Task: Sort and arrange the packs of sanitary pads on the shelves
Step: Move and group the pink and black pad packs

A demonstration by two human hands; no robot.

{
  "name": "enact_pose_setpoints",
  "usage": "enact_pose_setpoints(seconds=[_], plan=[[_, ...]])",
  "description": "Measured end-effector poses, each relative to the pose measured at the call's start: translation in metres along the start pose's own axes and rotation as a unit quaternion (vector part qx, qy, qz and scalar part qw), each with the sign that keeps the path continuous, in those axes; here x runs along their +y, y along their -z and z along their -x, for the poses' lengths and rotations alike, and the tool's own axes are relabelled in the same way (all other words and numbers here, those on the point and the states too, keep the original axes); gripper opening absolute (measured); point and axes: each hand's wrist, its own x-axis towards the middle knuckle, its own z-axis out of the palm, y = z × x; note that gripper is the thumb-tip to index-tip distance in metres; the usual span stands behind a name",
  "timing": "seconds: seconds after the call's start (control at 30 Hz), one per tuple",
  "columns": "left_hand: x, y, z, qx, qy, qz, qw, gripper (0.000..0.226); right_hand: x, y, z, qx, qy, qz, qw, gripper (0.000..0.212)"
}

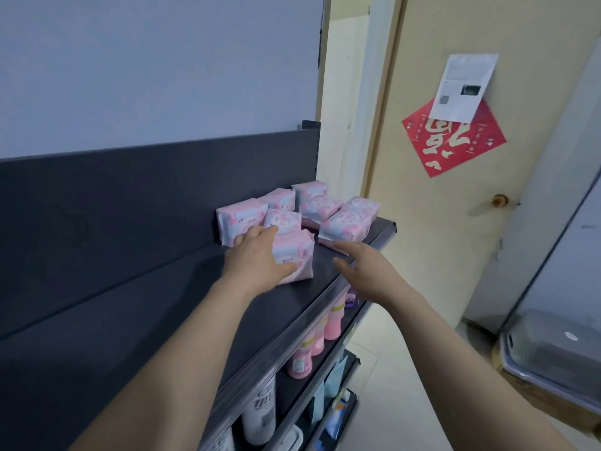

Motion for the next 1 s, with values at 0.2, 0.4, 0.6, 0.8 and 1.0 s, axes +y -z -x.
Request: enact_pose_setpoints(seconds=[0.2, 0.4, 0.6, 0.8, 1.0], plan=[[0.009, -0.030, -0.046, -0.018, 0.070, -0.029, 0.997, 0.083, 0.063, 0.002, -0.087, -0.016, 0.024, 0.027, 0.999, 0.038], [0.018, -0.043, -0.064, 0.072, 0.128, -0.018, 0.989, 0.066, 0.106, 0.000, -0.154, -0.062, 0.027, 0.074, 0.995, 0.040], [0.021, -0.058, -0.074, 0.106, 0.176, 0.044, 0.978, 0.067, 0.123, -0.004, -0.186, -0.103, 0.023, 0.027, 0.994, 0.034], [0.012, -0.063, -0.080, 0.113, 0.205, 0.100, 0.967, 0.067, 0.131, 0.007, -0.198, -0.159, 0.008, -0.002, 0.987, 0.090], [0.013, -0.063, -0.081, 0.074, 0.214, 0.104, 0.969, 0.066, 0.130, 0.008, -0.199, -0.213, 0.037, -0.019, 0.976, 0.103]])
